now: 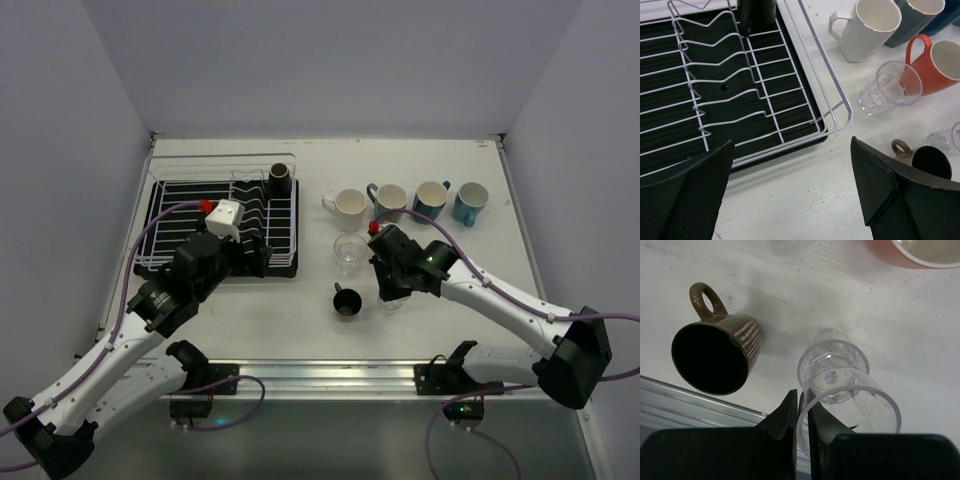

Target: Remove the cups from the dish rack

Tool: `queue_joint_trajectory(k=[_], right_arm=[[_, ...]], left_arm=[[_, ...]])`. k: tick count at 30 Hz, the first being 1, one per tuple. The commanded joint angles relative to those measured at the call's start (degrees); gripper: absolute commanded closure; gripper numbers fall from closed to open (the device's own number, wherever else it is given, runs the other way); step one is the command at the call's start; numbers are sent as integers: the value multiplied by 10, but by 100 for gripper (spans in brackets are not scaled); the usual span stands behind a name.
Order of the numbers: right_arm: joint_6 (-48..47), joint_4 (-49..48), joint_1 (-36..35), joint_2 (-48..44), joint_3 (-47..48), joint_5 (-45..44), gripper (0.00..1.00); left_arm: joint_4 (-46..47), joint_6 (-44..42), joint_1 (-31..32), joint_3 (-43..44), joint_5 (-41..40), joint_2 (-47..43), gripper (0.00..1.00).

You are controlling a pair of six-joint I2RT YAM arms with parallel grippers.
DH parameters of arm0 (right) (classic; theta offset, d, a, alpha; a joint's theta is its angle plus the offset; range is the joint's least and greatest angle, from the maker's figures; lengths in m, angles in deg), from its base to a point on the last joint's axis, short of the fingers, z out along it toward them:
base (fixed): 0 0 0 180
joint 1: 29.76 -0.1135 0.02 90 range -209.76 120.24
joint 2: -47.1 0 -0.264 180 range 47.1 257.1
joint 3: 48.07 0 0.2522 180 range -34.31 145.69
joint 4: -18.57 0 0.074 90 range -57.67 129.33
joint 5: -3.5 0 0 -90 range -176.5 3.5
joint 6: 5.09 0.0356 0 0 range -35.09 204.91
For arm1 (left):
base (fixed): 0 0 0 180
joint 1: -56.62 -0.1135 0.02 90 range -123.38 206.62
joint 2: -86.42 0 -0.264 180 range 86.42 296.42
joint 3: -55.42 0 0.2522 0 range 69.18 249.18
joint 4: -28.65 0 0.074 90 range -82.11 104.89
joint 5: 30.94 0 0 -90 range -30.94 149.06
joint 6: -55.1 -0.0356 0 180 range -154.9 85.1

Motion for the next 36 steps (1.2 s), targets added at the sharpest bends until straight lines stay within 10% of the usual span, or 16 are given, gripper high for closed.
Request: queue_joint_trajectory(k=[1,9,17,36], right_arm=[[-15,-6,1,12,25,-17,100],[-19,-18,1,46,27,-25,98],[-27,-33,0,40,34,-20,58],[-23,-172,0,-212,-31,0,56]], left_arm=[[13,-12,1,-2,-11,-7,0],[16,-10,0,1,-4,0,0],[21,30,0,37,-6,35,0],[196,34,-77,217,-61,409,19]])
